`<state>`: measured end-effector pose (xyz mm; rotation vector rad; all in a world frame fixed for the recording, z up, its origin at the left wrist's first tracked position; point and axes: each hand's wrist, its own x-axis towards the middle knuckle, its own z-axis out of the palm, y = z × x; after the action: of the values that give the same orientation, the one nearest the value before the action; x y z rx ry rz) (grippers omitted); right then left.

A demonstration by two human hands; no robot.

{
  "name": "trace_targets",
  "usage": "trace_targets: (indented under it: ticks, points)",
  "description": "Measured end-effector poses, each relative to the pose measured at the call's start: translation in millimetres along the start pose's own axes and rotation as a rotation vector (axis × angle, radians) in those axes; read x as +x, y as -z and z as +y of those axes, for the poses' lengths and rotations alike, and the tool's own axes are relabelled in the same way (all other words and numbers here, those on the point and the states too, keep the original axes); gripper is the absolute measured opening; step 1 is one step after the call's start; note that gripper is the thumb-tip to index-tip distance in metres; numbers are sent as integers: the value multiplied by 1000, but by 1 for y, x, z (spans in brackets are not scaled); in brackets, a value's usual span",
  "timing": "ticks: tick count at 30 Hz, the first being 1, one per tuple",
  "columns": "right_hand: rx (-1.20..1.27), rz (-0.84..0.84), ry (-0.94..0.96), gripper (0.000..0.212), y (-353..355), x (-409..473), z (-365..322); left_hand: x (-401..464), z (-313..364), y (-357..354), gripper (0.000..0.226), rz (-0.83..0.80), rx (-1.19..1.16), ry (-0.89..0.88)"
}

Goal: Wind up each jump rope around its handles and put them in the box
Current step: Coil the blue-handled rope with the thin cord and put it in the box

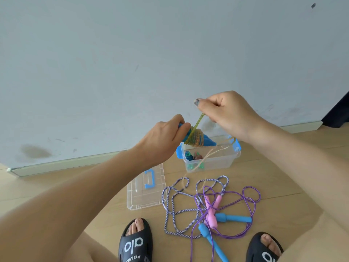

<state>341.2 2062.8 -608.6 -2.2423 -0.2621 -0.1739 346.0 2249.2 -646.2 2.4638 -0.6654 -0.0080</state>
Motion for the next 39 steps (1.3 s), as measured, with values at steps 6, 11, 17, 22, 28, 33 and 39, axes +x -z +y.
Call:
trace_targets:
  ticks: [6,11,17,22,28,33,39]
  points:
    - [0,-41,-29,53,-4,11,6,-5,8,-5,23,-22,-90,-30]
    - [8,-121,15,52,-2,-3,3,1,-12,4,21,-45,23,70]
    - [27,-87,-42,54,-7,8,12,-9,5,-2,14,32,125,-352]
    - [145,-266,-148,51,-16,12,20,-13,12,2,34,35,11,-328]
    - [419,-375,-259,32,-28,5,28,-23,28,4,26,72,-228,-197]
    - [495,-434,-395,31,-45,-11,34,-18,33,10,38,184,-427,43]
    - [313,-399,-530,50,-60,-45,18,8,-15,10,19,332,-15,193]
